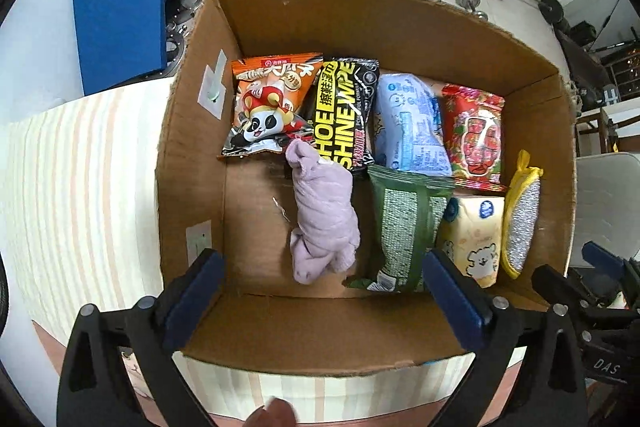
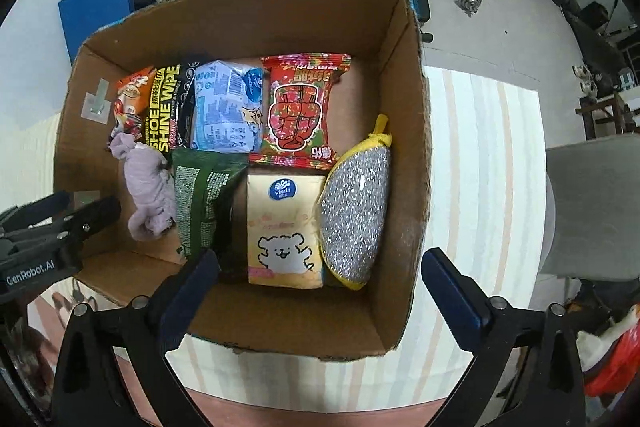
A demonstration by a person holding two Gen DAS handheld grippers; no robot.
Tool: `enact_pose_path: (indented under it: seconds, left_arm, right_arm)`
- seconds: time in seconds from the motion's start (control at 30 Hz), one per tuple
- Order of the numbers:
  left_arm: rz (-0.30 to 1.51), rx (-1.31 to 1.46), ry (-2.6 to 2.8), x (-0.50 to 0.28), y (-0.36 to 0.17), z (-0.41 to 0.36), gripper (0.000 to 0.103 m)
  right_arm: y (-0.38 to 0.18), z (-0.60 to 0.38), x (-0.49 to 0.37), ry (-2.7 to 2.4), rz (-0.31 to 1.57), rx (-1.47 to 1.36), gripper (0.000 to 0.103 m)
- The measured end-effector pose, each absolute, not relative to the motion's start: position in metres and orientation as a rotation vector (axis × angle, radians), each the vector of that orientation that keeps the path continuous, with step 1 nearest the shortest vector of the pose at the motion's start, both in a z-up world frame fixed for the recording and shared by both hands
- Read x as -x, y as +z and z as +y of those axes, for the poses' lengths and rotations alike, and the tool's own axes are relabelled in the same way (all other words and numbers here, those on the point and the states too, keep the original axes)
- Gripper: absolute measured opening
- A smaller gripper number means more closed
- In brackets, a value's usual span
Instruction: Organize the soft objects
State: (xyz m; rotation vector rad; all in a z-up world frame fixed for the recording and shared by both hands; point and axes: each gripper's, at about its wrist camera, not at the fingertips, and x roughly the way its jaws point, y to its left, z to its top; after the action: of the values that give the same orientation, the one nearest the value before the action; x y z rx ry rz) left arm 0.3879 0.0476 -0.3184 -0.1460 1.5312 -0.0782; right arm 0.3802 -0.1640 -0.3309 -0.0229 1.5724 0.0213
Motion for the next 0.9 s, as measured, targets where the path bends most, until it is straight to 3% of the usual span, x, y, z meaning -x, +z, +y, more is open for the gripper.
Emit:
enact_pose_path:
  seconds: [0.47,0.9]
  left_arm:
    - [1.42,0.094,-0.039,-0.365,-0.274,0.052,0.103]
    - [1.195,0.084,-0.049,-0.265,-0.164,0.043,0.103]
  right_arm:
    - [-0.307,-0.168,-0.355,0.01,1.51,0.011,0.103]
    - [-0.197,-0.166,-0.266,0.064,1.291,-0.04,0.103]
